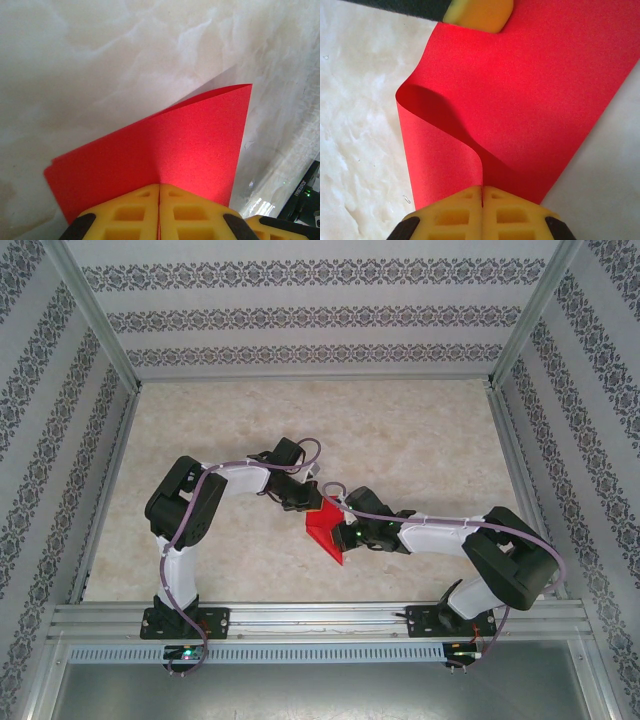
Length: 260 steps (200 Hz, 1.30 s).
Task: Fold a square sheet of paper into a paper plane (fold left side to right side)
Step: Third fold the triangle at the center of the table.
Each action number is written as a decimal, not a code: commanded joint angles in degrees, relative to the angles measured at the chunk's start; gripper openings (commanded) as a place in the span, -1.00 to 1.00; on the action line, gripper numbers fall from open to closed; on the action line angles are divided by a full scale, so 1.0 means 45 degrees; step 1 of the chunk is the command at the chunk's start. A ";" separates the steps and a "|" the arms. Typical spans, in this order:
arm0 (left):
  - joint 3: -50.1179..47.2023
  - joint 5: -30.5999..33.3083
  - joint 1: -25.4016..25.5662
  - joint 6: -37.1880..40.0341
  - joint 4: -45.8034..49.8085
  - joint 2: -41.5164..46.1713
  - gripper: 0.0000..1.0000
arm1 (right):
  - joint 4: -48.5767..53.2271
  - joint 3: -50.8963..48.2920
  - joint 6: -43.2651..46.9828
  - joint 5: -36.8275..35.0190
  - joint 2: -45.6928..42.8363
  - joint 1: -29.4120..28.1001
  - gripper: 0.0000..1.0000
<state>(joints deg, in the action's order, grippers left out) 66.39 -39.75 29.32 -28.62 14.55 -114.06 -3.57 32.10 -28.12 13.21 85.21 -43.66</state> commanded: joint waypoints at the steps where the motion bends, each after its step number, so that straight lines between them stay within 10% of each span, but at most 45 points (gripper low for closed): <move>1: -0.0461 0.1430 0.0189 0.0267 0.1025 -0.0357 -0.86 | 0.0441 0.0217 0.0252 -0.0358 -0.0324 -0.0064 -1.00; 260: -0.0459 0.1474 0.0191 0.0267 0.1016 -0.0337 -0.85 | 0.1186 0.0143 0.0367 -0.0023 -0.0656 -0.0318 -1.00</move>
<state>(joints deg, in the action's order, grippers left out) 66.35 -39.18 29.54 -28.62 14.55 -113.91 0.05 33.58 -27.05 12.95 83.31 -44.51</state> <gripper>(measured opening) 0.072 0.048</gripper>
